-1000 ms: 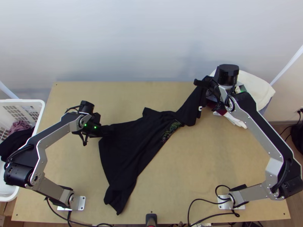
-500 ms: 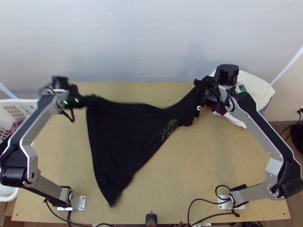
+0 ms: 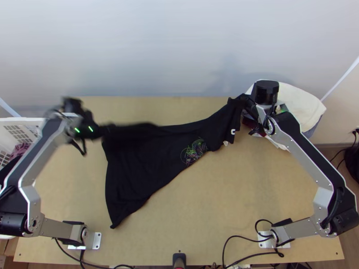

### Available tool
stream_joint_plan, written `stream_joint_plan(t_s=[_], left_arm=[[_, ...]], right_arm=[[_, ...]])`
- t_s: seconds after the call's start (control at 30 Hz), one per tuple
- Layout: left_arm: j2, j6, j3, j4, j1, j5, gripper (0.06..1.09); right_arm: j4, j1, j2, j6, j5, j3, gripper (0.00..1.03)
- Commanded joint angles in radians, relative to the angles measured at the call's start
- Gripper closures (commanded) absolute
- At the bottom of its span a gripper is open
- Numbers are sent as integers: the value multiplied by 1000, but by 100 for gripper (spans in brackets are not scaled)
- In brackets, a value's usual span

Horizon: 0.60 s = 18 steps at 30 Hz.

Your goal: Fold the t-shirt

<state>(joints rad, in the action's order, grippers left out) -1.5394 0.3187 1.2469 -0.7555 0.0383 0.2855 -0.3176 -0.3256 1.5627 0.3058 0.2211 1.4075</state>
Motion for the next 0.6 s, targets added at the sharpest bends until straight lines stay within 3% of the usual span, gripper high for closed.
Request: stream_joint_plan(t_s=[0.0, 0.1, 0.17, 0.23, 0.27, 0.43, 0.57], left_arm=[[-11, -61, -126, -36, 57, -39, 104], [-8, -72, -182, -67, 106, -40, 99], [-4, -72, -196, -107, 135, -35, 66], [2, -99, -205, -162, 172, -12, 18], [7, -104, -202, -182, 190, -11, 10], [79, -110, -179, -202, 190, 90, 10], [85, -110, -126, -203, 106, 121, 10]], right_arm=[[20, -6, -12, -5, 11, -13, 100], [20, -6, -12, -7, 11, -13, 100], [20, -6, -12, -7, 11, -13, 100], [20, -6, -9, -7, 11, -13, 100], [20, -6, -9, -7, 11, -13, 100], [20, -7, -3, -7, 11, -13, 100], [20, -7, -3, -5, 11, -18, 100]])
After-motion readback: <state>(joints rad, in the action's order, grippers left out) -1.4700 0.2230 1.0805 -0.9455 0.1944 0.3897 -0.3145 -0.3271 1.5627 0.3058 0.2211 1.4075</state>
